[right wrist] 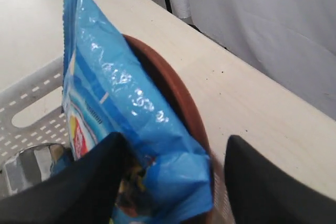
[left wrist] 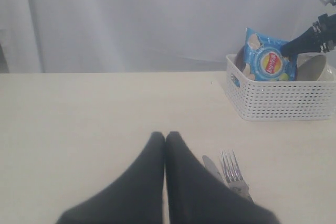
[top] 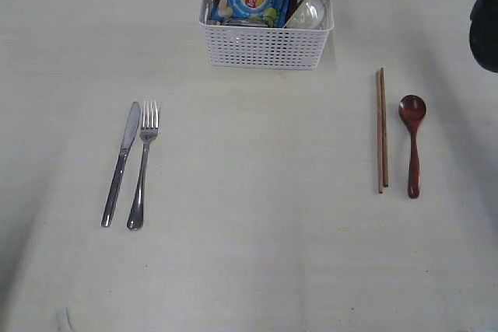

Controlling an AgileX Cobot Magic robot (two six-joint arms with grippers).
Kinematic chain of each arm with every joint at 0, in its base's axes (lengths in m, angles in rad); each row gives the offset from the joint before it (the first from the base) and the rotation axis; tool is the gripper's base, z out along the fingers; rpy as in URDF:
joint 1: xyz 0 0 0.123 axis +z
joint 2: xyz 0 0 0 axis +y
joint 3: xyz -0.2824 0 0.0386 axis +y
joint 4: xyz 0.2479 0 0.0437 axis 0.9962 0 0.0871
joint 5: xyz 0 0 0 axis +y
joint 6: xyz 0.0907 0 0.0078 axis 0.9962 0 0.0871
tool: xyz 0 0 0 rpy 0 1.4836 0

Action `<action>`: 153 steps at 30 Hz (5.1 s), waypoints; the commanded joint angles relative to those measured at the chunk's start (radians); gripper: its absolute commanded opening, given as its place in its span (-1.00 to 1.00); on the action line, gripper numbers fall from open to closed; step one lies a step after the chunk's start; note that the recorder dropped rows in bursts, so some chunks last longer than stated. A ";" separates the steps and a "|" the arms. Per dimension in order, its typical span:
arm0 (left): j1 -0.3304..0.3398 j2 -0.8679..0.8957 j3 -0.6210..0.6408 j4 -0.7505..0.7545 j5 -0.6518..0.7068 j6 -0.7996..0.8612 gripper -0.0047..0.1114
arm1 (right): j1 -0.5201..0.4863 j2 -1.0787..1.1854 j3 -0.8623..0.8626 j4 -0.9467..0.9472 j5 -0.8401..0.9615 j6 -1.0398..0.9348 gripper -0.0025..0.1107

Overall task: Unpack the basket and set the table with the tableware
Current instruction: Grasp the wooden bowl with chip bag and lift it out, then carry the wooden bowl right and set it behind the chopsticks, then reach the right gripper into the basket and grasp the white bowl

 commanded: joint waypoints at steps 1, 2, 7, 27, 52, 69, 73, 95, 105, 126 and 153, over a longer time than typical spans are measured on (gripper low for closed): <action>-0.001 -0.004 0.003 -0.004 -0.006 0.000 -0.92 | -0.007 0.001 -0.007 0.045 -0.013 -0.024 -0.42; -0.001 -0.004 0.003 -0.004 -0.006 0.000 -0.92 | -0.007 0.001 -0.007 0.061 -0.013 -0.043 -0.58; -0.001 -0.004 0.003 -0.004 -0.006 0.000 -0.92 | -0.007 -0.002 -0.007 0.071 -0.013 -0.095 -0.96; -0.001 -0.004 0.003 -0.004 -0.006 0.000 -0.92 | -0.019 -0.180 -0.007 0.095 -0.006 -0.018 -0.96; -0.001 -0.004 0.003 -0.004 -0.006 0.000 -0.92 | -0.531 -0.102 0.054 -0.037 0.313 0.655 -0.96; -0.001 -0.004 0.003 -0.004 -0.006 0.000 -0.92 | -0.429 -0.033 0.134 -0.307 0.192 0.699 -0.96; -0.001 -0.004 0.003 -0.004 -0.006 0.000 -0.92 | -0.429 -0.030 0.134 -0.302 0.198 0.699 -0.81; -0.001 -0.004 0.003 -0.004 -0.006 0.000 -0.92 | -0.383 -0.388 0.132 -0.056 0.302 0.695 -0.11; -0.001 -0.004 0.003 -0.004 -0.006 0.000 -0.92 | -0.055 -0.393 0.132 -0.521 0.295 0.923 -0.23; -0.001 -0.004 0.003 -0.004 -0.006 0.000 -0.92 | 0.172 -0.293 0.132 -0.952 0.275 1.376 -0.23; -0.001 -0.004 0.003 -0.004 -0.006 0.000 -0.92 | 0.164 -0.263 0.099 -1.011 0.250 1.403 -0.96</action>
